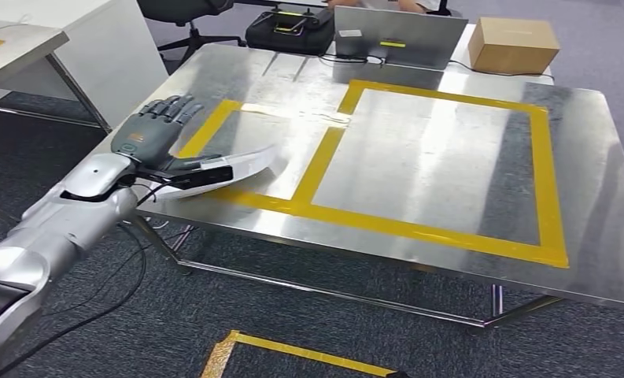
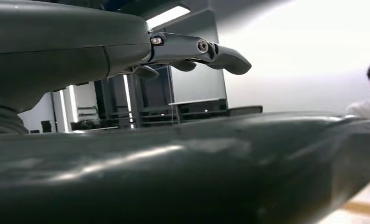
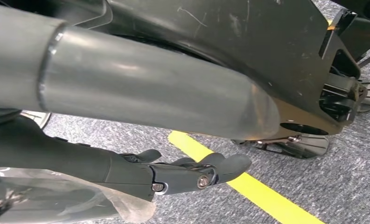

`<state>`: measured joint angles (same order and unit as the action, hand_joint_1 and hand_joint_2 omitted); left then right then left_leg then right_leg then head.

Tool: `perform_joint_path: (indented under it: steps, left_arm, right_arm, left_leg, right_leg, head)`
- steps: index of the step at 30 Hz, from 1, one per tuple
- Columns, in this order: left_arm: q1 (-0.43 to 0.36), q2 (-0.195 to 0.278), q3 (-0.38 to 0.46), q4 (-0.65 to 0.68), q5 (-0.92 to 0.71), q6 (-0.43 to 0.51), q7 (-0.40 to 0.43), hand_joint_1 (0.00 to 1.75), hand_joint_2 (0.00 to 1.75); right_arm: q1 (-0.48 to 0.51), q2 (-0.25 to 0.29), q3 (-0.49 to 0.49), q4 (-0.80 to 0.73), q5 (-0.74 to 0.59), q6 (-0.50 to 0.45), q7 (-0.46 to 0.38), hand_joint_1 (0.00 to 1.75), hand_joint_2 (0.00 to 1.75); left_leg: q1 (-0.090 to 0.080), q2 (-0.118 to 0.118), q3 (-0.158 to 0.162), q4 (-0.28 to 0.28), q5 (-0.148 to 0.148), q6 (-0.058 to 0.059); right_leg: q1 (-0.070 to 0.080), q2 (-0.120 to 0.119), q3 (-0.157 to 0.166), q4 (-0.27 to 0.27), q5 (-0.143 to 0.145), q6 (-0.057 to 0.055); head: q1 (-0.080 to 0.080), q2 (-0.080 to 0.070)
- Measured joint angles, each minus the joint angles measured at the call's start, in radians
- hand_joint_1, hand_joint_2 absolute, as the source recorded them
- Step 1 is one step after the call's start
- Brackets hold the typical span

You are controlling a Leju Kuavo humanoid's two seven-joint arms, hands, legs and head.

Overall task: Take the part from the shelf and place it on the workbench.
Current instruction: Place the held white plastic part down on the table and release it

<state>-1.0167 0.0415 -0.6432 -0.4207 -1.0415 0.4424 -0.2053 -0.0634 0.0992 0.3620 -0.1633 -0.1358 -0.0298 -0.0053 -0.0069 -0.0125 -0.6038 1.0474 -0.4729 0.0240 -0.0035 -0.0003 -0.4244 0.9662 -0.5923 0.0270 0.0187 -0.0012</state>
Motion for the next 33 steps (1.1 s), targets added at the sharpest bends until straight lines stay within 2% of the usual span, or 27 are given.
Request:
perform_joint_path:
  steps: [3,5,6,8,9,10,11,12,13,14,15,16,18,19,21,23,24,25,26,28,30,31,33]
  left_arm:
    - [-0.003,0.015,0.029,-0.034,0.021,0.011,-0.017,0.0,0.0]
    - [-0.008,0.021,0.044,-0.058,0.034,0.016,-0.026,0.0,0.0]
    - [-0.009,0.024,0.052,-0.071,0.045,0.02,-0.033,0.0,0.0]
    - [-0.003,0.031,0.069,-0.101,0.073,0.031,-0.048,0.0,0.0]
    - [0.003,0.035,0.078,-0.119,0.087,0.034,-0.056,0.0,0.0]
    - [0.012,0.04,0.087,-0.14,0.104,0.036,-0.063,0.0,0.0]
    - [0.021,0.045,0.096,-0.162,0.121,0.037,-0.071,0.0,0.0]
    - [0.031,0.049,0.106,-0.187,0.137,0.038,-0.078,0.0,0.0]
    - [0.039,0.054,0.115,-0.211,0.152,0.039,-0.083,0.0,0.0]
    - [0.045,0.058,0.124,-0.232,0.161,0.041,-0.086,0.0,0.0]
    - [0.051,0.062,0.131,-0.249,0.165,0.042,-0.087,0.0,0.0]
    - [0.056,0.067,0.136,-0.263,0.167,0.043,-0.087,0.0,0.0]
    - [0.065,0.077,0.146,-0.286,0.169,0.044,-0.088,0.0,0.0]
    - [0.068,0.081,0.149,-0.294,0.17,0.044,-0.088,0.0,0.0]
    - [0.071,0.087,0.154,-0.306,0.171,0.044,-0.088,0.0,0.0]
    - [0.074,0.091,0.157,-0.312,0.173,0.044,-0.088,0.0,0.0]
    - [0.078,0.092,0.158,-0.315,0.176,0.044,-0.089,0.0,0.0]
    - [0.084,0.094,0.159,-0.319,0.182,0.044,-0.092,0.0,0.0]
    - [0.09,0.095,0.161,-0.327,0.192,0.044,-0.095,0.0,0.0]
    - [0.101,0.101,0.167,-0.361,0.212,0.038,-0.102,0.0,0.0]
    - [0.108,0.11,0.173,-0.408,0.225,0.024,-0.101,0.0,0.0]
    - [0.111,0.116,0.175,-0.433,0.23,0.016,-0.098,0.0,0.0]
    - [0.118,0.125,0.179,-0.474,0.236,0.0,-0.09,0.0,0.0]
  right_arm:
    - [-0.001,0.001,0.0,0.0,0.001,0.0,-0.002,0.0,0.0]
    - [-0.002,0.001,0.0,0.0,0.001,0.0,-0.004,0.0,0.0]
    - [-0.002,0.001,0.0,0.0,0.0,-0.002,-0.006,0.0,0.0]
    - [-0.001,0.002,0.0,0.0,-0.002,-0.008,-0.012,0.0,0.0]
    - [0.0,0.002,0.0,0.0,-0.004,-0.013,-0.015,0.0,0.0]
    - [0.001,0.002,0.0,0.0,-0.006,-0.017,-0.019,0.0,0.0]
    - [0.002,0.002,-0.001,0.0,-0.007,-0.022,-0.023,0.0,0.0]
    - [0.002,0.002,-0.001,0.0,-0.008,-0.027,-0.027,0.0,0.0]
    - [0.002,0.004,-0.001,0.0,-0.01,-0.03,-0.031,0.0,0.0]
    - [0.002,0.005,-0.002,0.0,-0.011,-0.033,-0.034,0.0,0.0]
    - [0.002,0.007,-0.002,0.0,-0.012,-0.034,-0.035,0.0,0.0]
    - [0.002,0.009,-0.003,0.0,-0.013,-0.035,-0.036,0.0,0.0]
    - [0.001,0.012,-0.004,-0.001,-0.014,-0.035,-0.037,0.0,0.0]
    - [0.001,0.013,-0.004,-0.001,-0.014,-0.036,-0.037,0.0,0.0]
    - [0.0,0.014,-0.005,-0.001,-0.014,-0.036,-0.038,0.0,0.0]
    - [0.0,0.015,-0.006,-0.002,-0.014,-0.036,-0.039,0.0,0.0]
    - [0.001,0.016,-0.007,-0.002,-0.014,-0.036,-0.04,0.0,0.0]
    - [0.001,0.016,-0.007,-0.002,-0.014,-0.037,-0.041,0.0,0.0]
    - [0.001,0.016,-0.008,-0.002,-0.015,-0.039,-0.044,0.0,0.0]
    - [0.001,0.019,-0.008,-0.002,-0.016,-0.045,-0.051,0.0,0.0]
    - [0.0,0.022,-0.009,-0.002,-0.017,-0.05,-0.057,0.0,0.0]
    - [0.001,0.023,-0.009,-0.002,-0.018,-0.052,-0.059,0.0,0.0]
    - [0.002,0.026,-0.011,-0.002,-0.02,-0.053,-0.062,0.0,0.0]
  left_leg:
    - [0.001,0.001,0.003,-0.008,0.004,0.009]
    - [0.009,0.004,0.007,-0.02,0.011,0.017]
    - [0.012,0.005,0.008,-0.024,0.014,0.019]
    - [0.013,0.006,0.007,-0.025,0.015,0.021]
    - [0.014,0.006,0.007,-0.025,0.015,0.021]
    - [0.016,0.006,0.008,-0.025,0.014,0.019]
    - [0.019,0.006,0.008,-0.024,0.013,0.015]
    - [0.023,0.005,0.009,-0.021,0.012,0.009]
    - [0.025,0.005,0.008,-0.017,0.01,0.001]
    - [0.026,0.004,0.005,-0.013,0.009,-0.008]
    - [0.026,0.002,0.001,-0.008,0.01,-0.017]
    - [0.025,0.0,-0.003,-0.006,0.014,-0.026]
    - [0.026,0.0,-0.011,-0.001,0.017,-0.04]
    - [0.027,0.001,-0.018,0.007,0.008,-0.045]
    - [0.027,0.005,-0.045,0.075,-0.047,-0.051]
    - [0.027,0.006,-0.088,0.203,-0.12,-0.052]
    - [0.026,0.006,-0.101,0.254,-0.141,-0.05]
    - [0.024,0.006,-0.101,0.274,-0.144,-0.047]
    - [0.022,0.006,-0.082,0.255,-0.129,-0.041]
    - [0.015,0.006,-0.005,0.129,-0.079,-0.023]
    - [0.007,0.006,0.057,0.014,-0.051,-0.01]
    - [0.003,0.007,0.069,-0.012,-0.049,-0.006]
    - [0.0,0.007,0.067,-0.025,-0.036,-0.004]
  right_leg:
    - [-0.001,0.001,-0.002,0.001,-0.003,0.006]
    - [0.0,0.0,-0.027,0.045,-0.031,0.012]
    - [-0.002,0.0,-0.057,0.101,-0.057,0.014]
    - [-0.008,0.0,-0.14,0.248,-0.103,0.022]
    - [-0.012,0.0,-0.176,0.303,-0.108,0.025]
    - [-0.016,0.0,-0.196,0.316,-0.087,0.029]
    - [-0.02,0.0,-0.197,0.289,-0.047,0.034]
    - [-0.025,-0.001,-0.184,0.23,0.005,0.039]
    - [-0.029,-0.001,-0.163,0.168,0.044,0.045]
    - [-0.029,0.001,-0.145,0.12,0.069,0.046]
    - [-0.029,0.004,-0.133,0.092,0.079,0.046]
    - [-0.026,0.007,-0.129,0.085,0.075,0.043]
    - [-0.027,0.009,-0.134,0.079,0.074,0.029]
    - [-0.027,0.008,-0.138,0.077,0.075,0.018]
    - [-0.027,0.007,-0.149,0.073,0.084,-0.004]
    - [-0.02,0.006,-0.163,0.074,0.095,-0.019]
    - [-0.016,0.006,-0.171,0.074,0.1,-0.023]
    - [-0.012,0.006,-0.178,0.074,0.106,-0.026]
    - [-0.008,0.006,-0.184,0.074,0.112,-0.028]
    - [-0.002,0.006,-0.195,0.074,0.123,-0.029]
    - [0.001,0.005,-0.204,0.073,0.135,-0.023]
    - [0.0,0.005,-0.208,0.072,0.142,-0.018]
    - [-0.003,0.005,-0.211,0.066,0.154,-0.005]
  head:
    - [0.0,0.0]
    - [0.003,0.0]
    - [0.004,0.0]
    - [0.005,0.0]
    - [0.005,0.0]
    - [0.005,0.0]
    - [0.005,0.0]
    - [0.005,0.0]
    - [0.005,0.0]
    - [0.006,0.0]
    - [0.007,0.0]
    - [0.008,0.0]
    - [0.008,0.0]
    - [0.007,0.0]
    - [0.005,0.0]
    - [0.002,0.0]
    - [0.002,0.0]
    - [0.002,0.0]
    - [0.002,0.0]
    - [0.002,0.0]
    - [0.003,0.0]
    - [0.003,0.0]
    - [0.002,0.0]
